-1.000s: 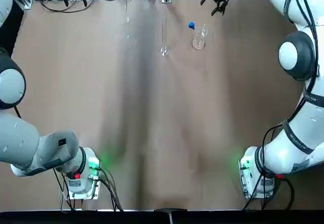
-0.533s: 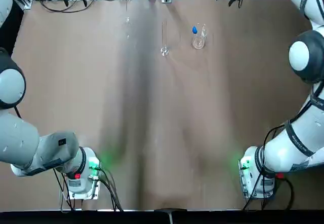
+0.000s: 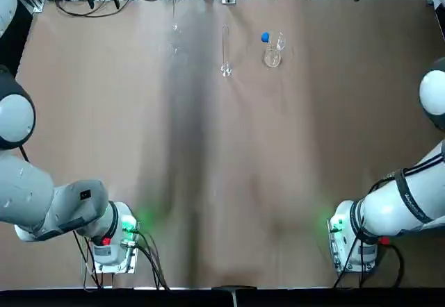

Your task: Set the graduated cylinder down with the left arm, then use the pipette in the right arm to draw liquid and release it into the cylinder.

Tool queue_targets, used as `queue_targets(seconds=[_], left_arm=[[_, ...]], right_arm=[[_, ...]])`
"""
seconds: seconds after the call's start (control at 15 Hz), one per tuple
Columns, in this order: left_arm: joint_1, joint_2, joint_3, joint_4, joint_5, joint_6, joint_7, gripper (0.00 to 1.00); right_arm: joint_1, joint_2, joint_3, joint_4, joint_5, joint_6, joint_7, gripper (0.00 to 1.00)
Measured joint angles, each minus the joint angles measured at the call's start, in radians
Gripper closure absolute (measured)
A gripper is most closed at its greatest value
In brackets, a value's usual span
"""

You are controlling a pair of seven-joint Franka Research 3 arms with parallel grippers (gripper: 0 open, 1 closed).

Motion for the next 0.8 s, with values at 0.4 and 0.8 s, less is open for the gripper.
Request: queue_targets(seconds=[0.4, 0.8], left_arm=[[0.001, 0.0, 0.0, 0.0, 0.0, 0.0, 0.0, 0.0], [0.005, 0.0, 0.001, 0.0, 0.0, 0.0, 0.0, 0.0]], right_arm=[[-0.003, -0.111, 0.001, -0.01, -0.05, -0.112, 0.0, 0.0], [-0.003, -0.216, 0.002, -0.159, -0.063, -0.066, -0.001, 0.0]])
